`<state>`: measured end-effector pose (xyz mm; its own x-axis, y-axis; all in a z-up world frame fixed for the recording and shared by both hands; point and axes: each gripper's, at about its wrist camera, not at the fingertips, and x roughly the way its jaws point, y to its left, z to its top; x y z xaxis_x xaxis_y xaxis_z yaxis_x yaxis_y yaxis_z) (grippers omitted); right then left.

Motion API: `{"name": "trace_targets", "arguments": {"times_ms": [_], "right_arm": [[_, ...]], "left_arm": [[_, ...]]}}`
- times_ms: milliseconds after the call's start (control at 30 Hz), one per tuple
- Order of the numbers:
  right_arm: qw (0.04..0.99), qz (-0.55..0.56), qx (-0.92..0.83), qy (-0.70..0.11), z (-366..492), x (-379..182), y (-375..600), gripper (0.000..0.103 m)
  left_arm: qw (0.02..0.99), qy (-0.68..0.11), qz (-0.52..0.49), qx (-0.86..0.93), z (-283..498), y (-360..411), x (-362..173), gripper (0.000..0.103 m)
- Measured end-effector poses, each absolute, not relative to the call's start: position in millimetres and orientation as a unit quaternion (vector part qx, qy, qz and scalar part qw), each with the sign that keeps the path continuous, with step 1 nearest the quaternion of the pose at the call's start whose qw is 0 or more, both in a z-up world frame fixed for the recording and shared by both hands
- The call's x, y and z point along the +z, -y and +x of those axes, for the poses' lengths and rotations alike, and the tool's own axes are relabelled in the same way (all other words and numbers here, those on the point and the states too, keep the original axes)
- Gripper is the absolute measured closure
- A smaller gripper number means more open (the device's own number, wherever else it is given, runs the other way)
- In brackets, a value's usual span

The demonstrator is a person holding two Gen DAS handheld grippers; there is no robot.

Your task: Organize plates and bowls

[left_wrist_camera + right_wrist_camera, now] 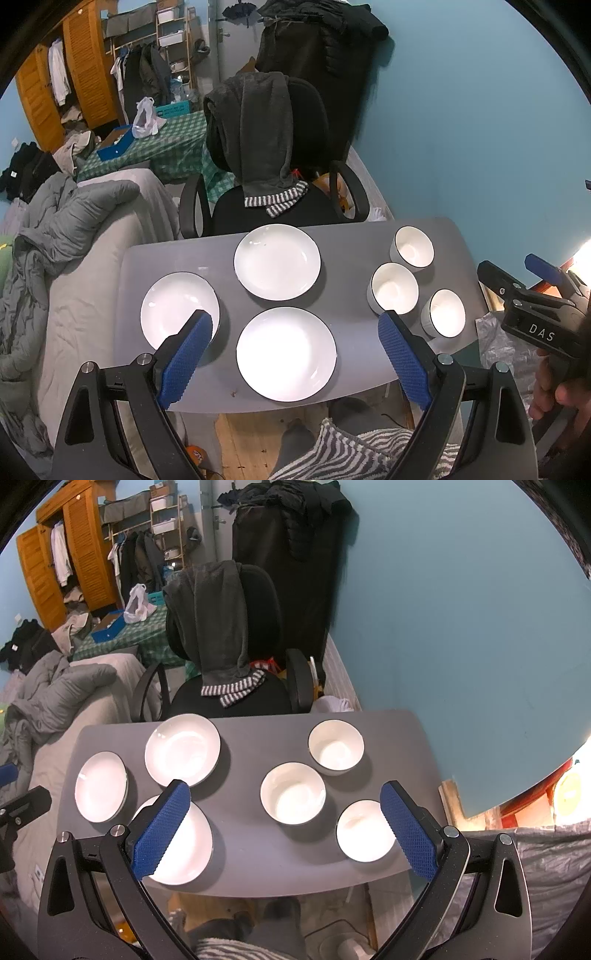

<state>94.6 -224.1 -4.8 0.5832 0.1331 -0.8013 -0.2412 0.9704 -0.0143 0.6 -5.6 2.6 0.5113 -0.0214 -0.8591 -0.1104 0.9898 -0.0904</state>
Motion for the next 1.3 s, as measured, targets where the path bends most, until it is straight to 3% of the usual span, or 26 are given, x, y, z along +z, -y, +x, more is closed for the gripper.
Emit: {"name": "trace_targets", "arguments": {"times_ms": [1300], "right_arm": [[0.883, -0.060, 0.109, -0.452, 103.4, -4.7, 221.6, 0.002]], "left_arm": [[0.863, -0.499, -0.078, 0.015, 5.8, 3.8, -4.6, 0.010]]}}
